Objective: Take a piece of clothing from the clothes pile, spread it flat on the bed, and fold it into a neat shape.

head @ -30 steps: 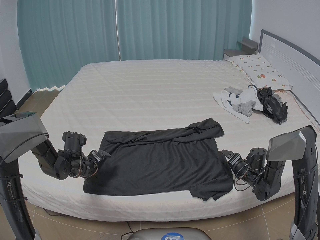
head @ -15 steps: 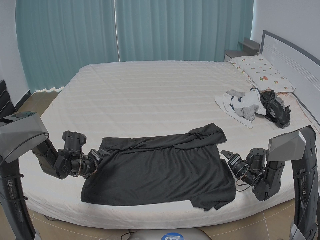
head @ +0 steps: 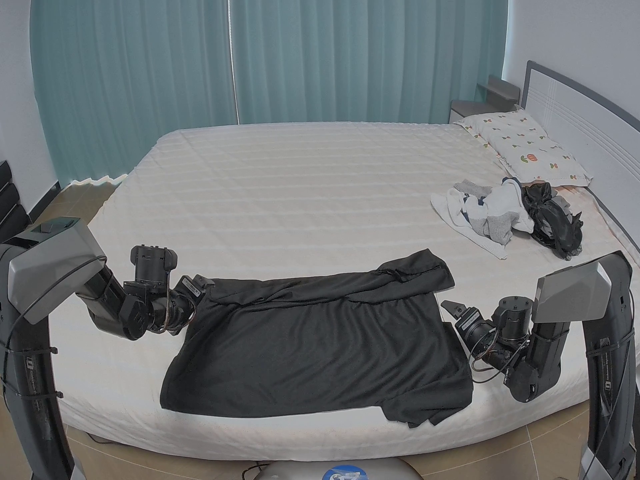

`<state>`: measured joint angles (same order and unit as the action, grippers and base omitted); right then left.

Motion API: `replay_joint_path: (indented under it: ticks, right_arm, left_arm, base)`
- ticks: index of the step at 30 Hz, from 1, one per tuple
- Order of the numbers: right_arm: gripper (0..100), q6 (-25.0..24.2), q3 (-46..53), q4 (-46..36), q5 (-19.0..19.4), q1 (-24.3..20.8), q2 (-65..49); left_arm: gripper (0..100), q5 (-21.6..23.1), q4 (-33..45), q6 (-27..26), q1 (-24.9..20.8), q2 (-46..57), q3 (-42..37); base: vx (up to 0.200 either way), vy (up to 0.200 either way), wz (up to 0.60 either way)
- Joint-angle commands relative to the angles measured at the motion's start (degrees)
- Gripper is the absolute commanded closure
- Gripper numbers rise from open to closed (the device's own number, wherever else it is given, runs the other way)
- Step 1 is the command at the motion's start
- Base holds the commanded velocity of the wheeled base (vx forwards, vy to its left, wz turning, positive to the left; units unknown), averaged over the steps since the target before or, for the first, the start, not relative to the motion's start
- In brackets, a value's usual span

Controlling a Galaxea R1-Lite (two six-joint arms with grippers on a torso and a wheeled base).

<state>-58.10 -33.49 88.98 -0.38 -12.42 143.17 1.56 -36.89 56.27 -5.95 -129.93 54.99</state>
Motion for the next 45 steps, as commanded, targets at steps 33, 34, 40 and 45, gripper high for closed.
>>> replay_joint_path:
  ticks: [33,34,40,45]
  right_arm:
    - [0,0.0,-0.5,0.1,-0.1,-0.6,1.3]
    - [0,0.0,-0.5,0.1,-0.1,-0.6,1.3]
    - [0,0.0,-0.4,0.1,-0.1,-0.6,1.3]
    - [0,0.0,-0.4,0.1,-0.1,-0.6,1.4]
  left_arm:
    - [0,-1.5,10.8,-5.4,-2.5,-15.4,25.8]
    - [0,-1.6,10.8,-5.4,-2.5,-15.5,26.1]
    - [100,-5.4,10.7,-4.4,-2.0,-15.7,27.7]
    - [100,-8.7,9.6,-1.8,-0.1,-15.7,31.7]
  base:
    - [0.0,0.0,0.0]
    - [0.0,0.0,0.0]
    - [0.0,0.0,0.0]
    - [0.0,0.0,0.0]
